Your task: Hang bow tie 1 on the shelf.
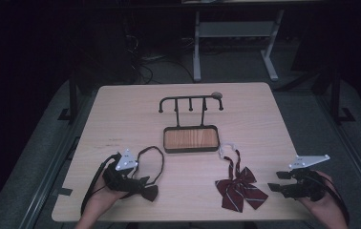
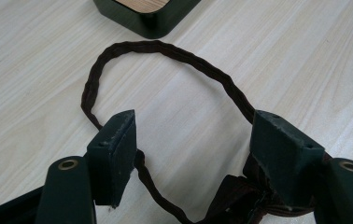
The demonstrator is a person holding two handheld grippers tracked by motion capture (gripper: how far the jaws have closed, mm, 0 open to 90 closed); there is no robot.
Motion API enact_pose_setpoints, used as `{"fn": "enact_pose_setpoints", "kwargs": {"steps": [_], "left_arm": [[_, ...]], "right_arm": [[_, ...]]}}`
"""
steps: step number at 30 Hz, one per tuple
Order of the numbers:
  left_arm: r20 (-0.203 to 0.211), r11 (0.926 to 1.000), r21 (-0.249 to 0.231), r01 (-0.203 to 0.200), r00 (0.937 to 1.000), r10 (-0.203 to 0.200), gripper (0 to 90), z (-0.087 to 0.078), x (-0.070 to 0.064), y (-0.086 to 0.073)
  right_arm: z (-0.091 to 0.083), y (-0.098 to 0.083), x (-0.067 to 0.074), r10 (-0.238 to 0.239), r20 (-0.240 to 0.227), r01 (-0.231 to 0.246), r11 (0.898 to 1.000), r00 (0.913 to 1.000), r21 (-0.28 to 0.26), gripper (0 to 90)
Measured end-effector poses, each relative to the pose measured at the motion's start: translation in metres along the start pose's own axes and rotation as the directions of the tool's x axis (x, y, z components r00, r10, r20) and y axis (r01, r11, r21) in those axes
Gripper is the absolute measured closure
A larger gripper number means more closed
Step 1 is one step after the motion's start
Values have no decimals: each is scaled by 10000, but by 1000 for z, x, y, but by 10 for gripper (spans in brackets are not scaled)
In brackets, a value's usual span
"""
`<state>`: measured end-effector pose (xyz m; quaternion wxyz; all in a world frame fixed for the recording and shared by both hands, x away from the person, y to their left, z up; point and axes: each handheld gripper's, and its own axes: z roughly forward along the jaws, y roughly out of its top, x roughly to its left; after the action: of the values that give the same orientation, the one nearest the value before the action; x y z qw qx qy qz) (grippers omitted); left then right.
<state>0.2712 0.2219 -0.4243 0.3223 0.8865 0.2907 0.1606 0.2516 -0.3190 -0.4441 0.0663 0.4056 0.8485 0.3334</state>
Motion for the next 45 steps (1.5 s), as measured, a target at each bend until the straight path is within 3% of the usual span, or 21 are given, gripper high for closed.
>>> {"fn": "enact_pose_setpoints", "kwargs": {"steps": [11,15,24,30,45], "left_arm": [[54,10000,16,-9,10000,9,318,0,-1,0],[150,10000,-2,50,9999,-50,314,1,-1,0],[151,10000,-51,58,9999,-57,312,-1,-1,0],[-78,9993,-341,127,9999,-130,312,-6,0,1],[-74,9995,-285,151,9999,-154,311,-7,1,0]], "right_arm": [[1,5,2,-102,-141,102,9999,9998,-9,383],[1,15,4,-53,-169,57,9997,9998,241,391],[2,37,12,-552,-340,568,9973,9979,464,394],[4,53,15,-885,-418,913,9933,9952,707,406],[11,80,19,-1398,-576,1457,9825,9885,1158,408]]}}
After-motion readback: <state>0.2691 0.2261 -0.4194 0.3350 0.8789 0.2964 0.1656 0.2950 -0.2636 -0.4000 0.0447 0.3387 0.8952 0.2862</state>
